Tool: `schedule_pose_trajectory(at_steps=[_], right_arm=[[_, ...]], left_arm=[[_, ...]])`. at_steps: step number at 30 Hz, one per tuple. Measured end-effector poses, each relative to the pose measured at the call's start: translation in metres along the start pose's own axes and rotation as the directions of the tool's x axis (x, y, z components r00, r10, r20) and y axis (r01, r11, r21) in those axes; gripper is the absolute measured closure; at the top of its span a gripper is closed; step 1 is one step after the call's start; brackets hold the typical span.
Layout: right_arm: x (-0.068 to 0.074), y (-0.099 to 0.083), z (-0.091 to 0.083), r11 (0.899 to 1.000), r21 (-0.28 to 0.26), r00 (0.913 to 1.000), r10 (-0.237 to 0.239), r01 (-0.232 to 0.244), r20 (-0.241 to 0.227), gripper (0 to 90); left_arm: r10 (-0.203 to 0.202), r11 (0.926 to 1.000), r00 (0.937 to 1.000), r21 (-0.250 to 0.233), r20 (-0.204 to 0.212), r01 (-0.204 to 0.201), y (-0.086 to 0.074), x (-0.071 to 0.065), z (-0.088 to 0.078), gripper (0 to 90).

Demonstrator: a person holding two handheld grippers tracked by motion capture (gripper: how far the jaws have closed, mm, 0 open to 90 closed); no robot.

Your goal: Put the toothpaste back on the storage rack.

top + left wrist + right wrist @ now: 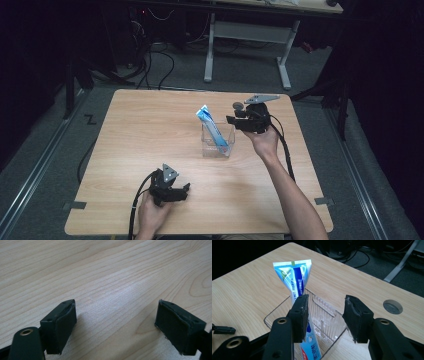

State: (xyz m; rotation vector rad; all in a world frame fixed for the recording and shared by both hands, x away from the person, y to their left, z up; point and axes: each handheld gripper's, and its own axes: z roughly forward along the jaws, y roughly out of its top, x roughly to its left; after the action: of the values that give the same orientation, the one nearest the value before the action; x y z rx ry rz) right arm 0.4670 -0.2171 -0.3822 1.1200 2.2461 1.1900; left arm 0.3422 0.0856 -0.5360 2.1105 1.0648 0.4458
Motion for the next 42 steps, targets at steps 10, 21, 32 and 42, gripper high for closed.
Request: schedule_pose_trajectory(at_steps=[10,21,32,42], right_arm=[[-0.007,-0.012,-0.006,1.0,-0.004,0.9998,0.019,-0.019,-0.007,54.5],[-0.02,-0.017,-0.025,0.999,-0.026,0.9992,0.039,-0.038,0.008,53.0],[-0.026,-0.019,-0.036,0.998,-0.04,0.999,0.042,-0.042,0.013,51.1],[-0.028,-0.022,-0.049,0.998,-0.057,0.9987,0.032,-0.029,0.039,50.9]], left_arm=[[-0.001,1.0,1.0,-0.001,-0.001,0.001,0.0,0.0,0.0,17.2],[-0.002,1.0,1.0,-0.001,-0.001,0.002,0.0,0.0,0.0,17.2],[-0.002,1.0,1.0,-0.001,-0.001,0.002,0.0,0.0,0.0,17.2],[-0.002,1.0,1.0,-0.001,-0.001,0.002,0.0,0.0,0.0,17.2]])
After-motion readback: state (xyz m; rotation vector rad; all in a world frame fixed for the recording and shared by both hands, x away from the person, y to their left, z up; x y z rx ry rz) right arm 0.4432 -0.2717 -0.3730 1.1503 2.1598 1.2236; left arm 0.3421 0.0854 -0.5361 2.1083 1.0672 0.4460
